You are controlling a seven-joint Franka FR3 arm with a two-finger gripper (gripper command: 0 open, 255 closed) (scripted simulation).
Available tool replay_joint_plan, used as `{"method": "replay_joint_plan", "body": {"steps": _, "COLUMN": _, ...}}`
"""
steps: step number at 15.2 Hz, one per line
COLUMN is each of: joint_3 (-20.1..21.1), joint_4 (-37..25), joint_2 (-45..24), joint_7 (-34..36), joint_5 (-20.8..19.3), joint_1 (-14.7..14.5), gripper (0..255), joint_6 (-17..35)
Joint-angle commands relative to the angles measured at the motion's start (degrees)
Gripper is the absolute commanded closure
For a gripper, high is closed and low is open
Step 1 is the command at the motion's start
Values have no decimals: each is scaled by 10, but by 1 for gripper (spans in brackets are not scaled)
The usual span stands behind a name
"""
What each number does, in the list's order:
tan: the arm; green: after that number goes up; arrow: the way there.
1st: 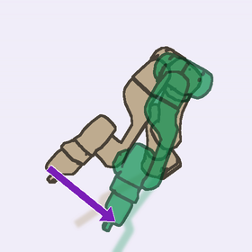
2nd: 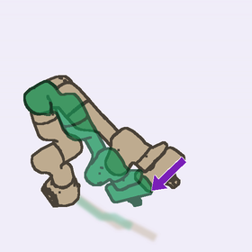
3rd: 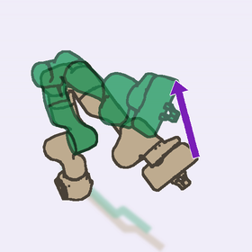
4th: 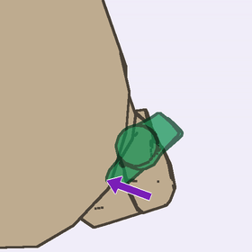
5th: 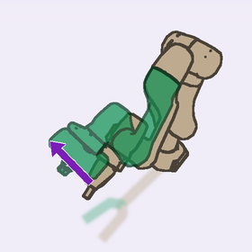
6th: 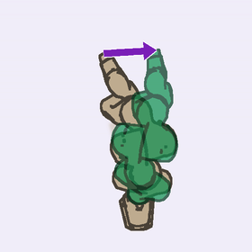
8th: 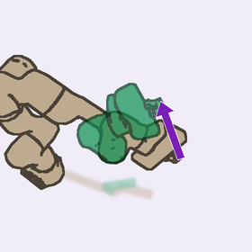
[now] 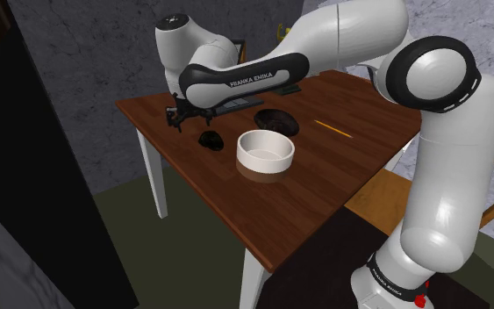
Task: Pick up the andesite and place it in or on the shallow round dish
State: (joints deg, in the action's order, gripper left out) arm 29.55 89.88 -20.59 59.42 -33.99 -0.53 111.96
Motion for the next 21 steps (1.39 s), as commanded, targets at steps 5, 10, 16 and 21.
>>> {"method": "replay_joint_plan", "body": {"steps": 5, "joint_3": 0, "joint_4": 0, "joint_2": 0, "joint_7": 0, "joint_5": 0, "joint_1": 0, "gripper": 255, "joint_6": 1}}
{"method": "replay_joint_plan", "body": {"steps": 10, "joint_3": 0, "joint_4": 0, "joint_2": 0, "joint_7": 0, "joint_5": 0, "joint_1": 0, "gripper": 255, "joint_6": 1}}
{"method": "replay_joint_plan", "body": {"steps": 16, "joint_3": -6, "joint_4": -20, "joint_2": -16, "joint_7": 4, "joint_5": -69, "joint_1": -47, "gripper": 0, "joint_6": -68}}
{"method": "replay_joint_plan", "body": {"steps": 21, "joint_3": -43, "joint_4": -29, "joint_2": -87, "joint_7": -43, "joint_5": -315, "joint_1": -229, "gripper": 0, "joint_6": -314}}
